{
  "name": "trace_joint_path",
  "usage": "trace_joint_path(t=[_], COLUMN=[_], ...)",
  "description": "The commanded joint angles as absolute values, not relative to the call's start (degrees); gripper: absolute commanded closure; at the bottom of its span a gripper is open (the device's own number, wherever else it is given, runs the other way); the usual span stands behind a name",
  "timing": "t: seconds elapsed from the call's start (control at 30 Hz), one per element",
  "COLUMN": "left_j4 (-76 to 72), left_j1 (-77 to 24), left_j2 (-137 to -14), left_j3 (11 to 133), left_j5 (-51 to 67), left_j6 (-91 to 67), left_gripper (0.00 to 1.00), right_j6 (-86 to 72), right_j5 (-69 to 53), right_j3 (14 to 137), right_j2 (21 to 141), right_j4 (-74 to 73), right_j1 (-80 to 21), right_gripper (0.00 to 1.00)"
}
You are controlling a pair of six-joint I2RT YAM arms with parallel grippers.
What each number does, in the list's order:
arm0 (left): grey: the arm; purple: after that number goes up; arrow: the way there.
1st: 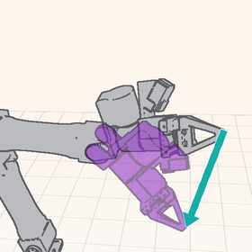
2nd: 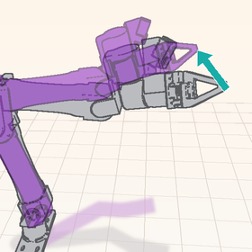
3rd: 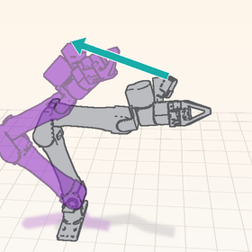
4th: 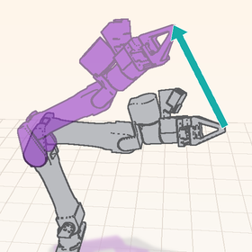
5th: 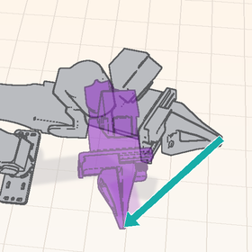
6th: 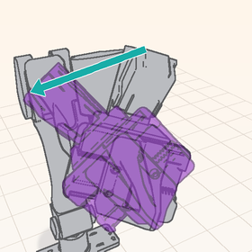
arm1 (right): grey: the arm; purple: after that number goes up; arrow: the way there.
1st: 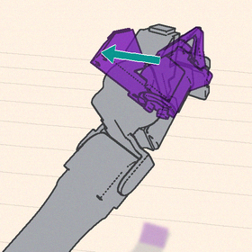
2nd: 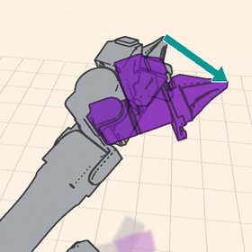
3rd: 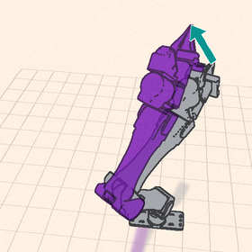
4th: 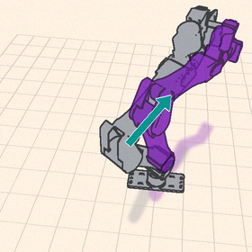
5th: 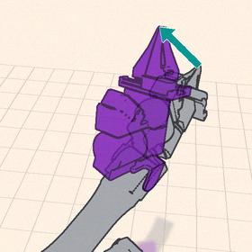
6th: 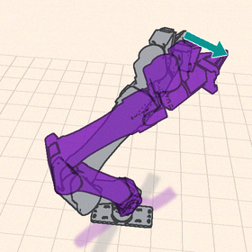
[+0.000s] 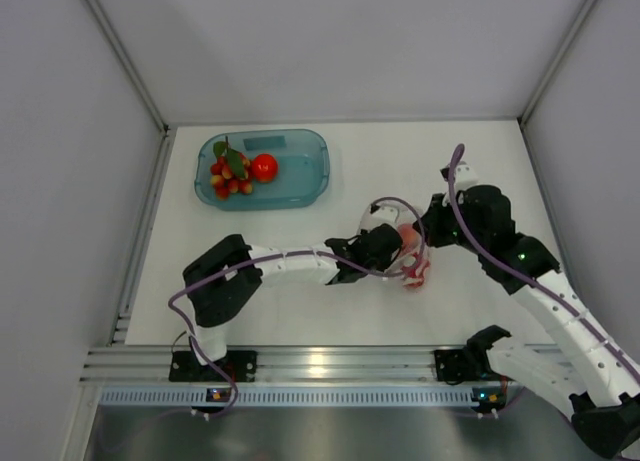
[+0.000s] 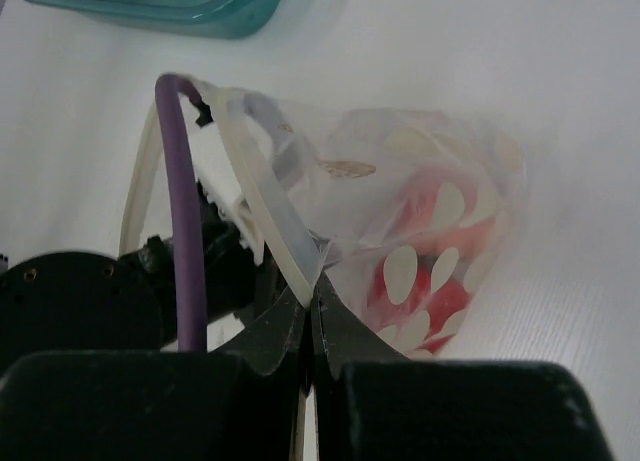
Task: Open the zip-top bag and remove the fake food
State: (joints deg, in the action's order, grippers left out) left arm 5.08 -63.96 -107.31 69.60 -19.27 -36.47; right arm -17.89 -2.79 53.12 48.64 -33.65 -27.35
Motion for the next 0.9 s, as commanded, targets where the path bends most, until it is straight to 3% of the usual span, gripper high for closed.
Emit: trace_joint_path(t=[0.0, 0.33, 0.4, 0.67, 0.87], left_j4=[12.5, 18.0, 18.2, 20.9, 21.4], left_j1=[-60.5, -55.8, -55.8, -55.8, -56.2], left_j2=[-104.8, -92.0, -90.4, -95.9, -99.1], left_j3=[69.8, 63.4, 62.5, 65.9, 67.1], left_j5=[-25.1, -31.1, -29.2, -23.6, -25.2], left_j6=[-41.9, -41.6, -40.4, -37.2, -36.7], left_gripper=[1.00, 1.00, 0.89, 0.76, 0.56], right_j6=[-19.0, -25.2, -26.2, -27.3, -26.1], right_j5=[-7.2, -14.2, -12.3, -12.0, -11.4], right_j3=[53.5, 51.0, 49.8, 47.4, 47.5], right_j2=[48.2, 50.4, 51.3, 52.6, 52.1], right_j4=[-32.8, -27.8, -26.5, -24.1, -25.1], right_j1=[-26.6, -26.6, -26.6, -26.6, -26.6], right_gripper=[1.00, 1.00, 1.00, 1.00, 1.00])
